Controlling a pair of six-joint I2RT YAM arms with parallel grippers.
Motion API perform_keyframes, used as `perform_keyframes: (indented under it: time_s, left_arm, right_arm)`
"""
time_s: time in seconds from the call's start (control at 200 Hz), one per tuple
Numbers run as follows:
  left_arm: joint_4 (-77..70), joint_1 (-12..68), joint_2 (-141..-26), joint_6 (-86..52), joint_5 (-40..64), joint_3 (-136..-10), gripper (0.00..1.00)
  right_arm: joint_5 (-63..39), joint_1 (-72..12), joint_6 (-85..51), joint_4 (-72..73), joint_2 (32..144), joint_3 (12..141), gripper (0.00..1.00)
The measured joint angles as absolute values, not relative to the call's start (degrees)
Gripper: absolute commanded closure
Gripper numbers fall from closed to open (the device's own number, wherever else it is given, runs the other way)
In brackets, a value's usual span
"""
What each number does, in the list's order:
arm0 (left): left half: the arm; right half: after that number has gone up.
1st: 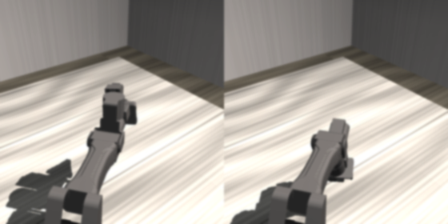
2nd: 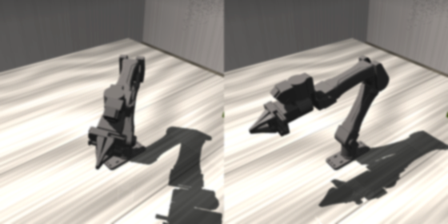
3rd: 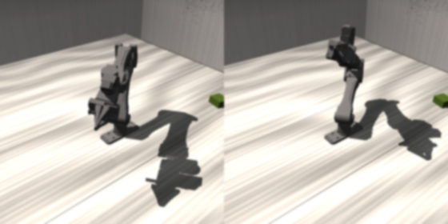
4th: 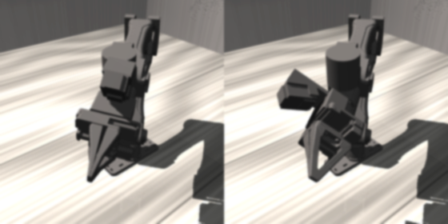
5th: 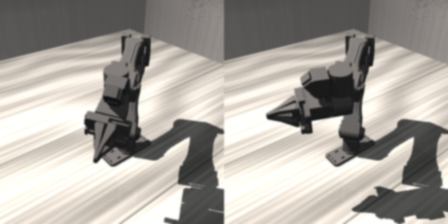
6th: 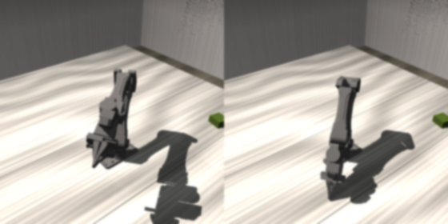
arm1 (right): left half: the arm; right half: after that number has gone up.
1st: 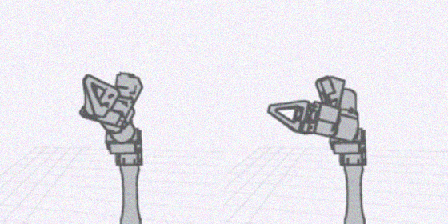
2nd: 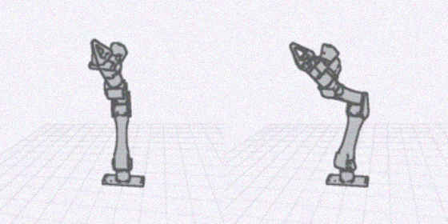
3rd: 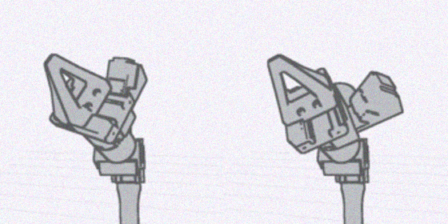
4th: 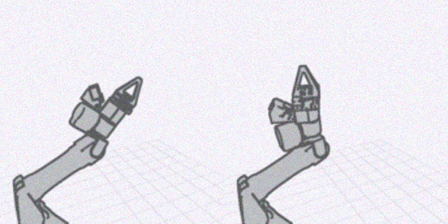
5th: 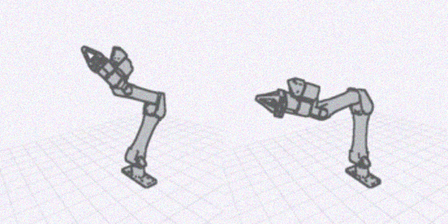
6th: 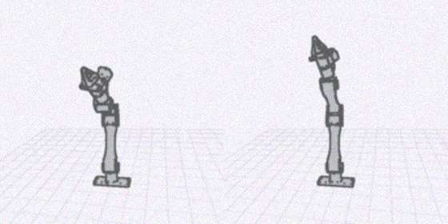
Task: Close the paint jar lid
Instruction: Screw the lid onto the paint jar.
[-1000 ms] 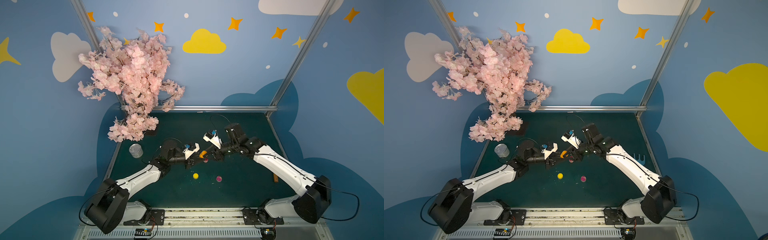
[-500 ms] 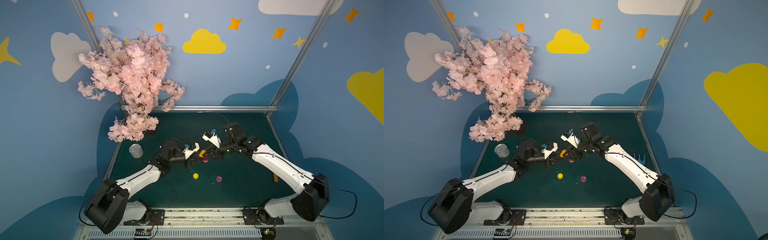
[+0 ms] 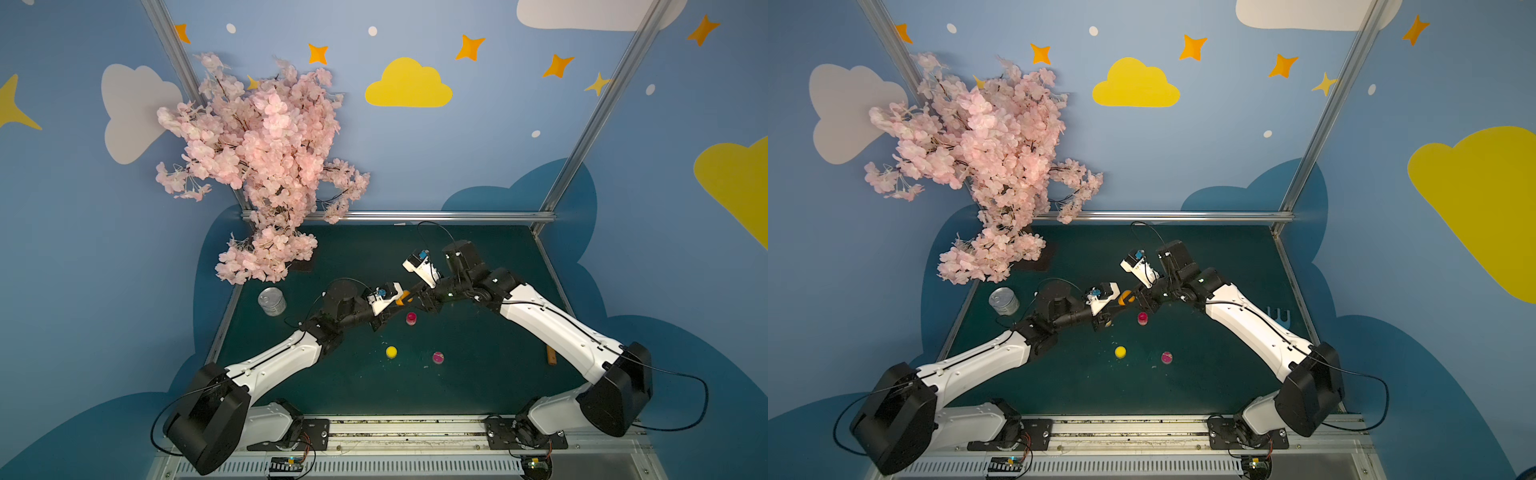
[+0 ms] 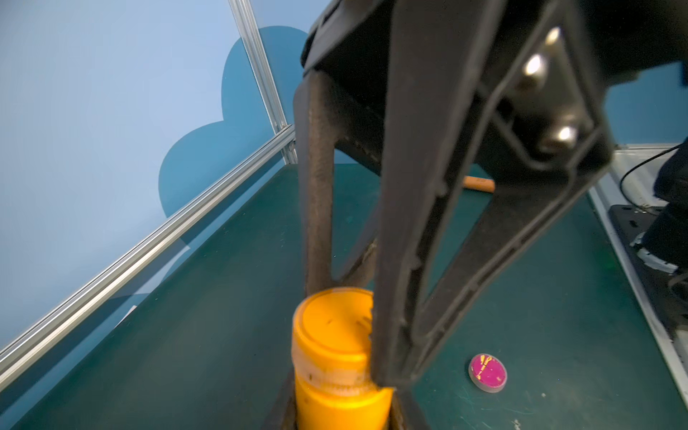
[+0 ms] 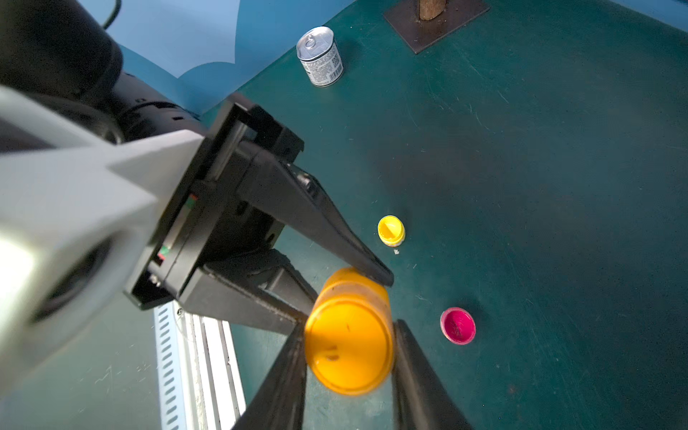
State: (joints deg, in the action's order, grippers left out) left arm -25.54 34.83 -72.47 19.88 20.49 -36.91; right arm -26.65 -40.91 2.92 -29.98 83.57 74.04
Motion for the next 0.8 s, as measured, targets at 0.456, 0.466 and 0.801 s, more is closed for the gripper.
perform_keyframes:
  time_s: [0.456, 0.466, 0.801]
  left_arm:
    - [-29.26, 38.2, -76.95, 22.48, 5.19, -38.44, 0.76]
    - [-29.36, 38.24, -77.01, 22.5, 5.06, -38.46, 0.76]
    - [-32.38, 39.0, -76.71, 21.65, 5.3, -38.46, 0.76]
  right_arm:
    - [-14.98, -43.07, -10.74, -26.83, 85.69, 75.07, 0.75]
    - [-14.83, -43.09, -10.87, -26.83, 85.69, 75.09, 0.74]
    - [-11.86, -43.88, -13.04, -30.11, 86.02, 77.54, 0.4]
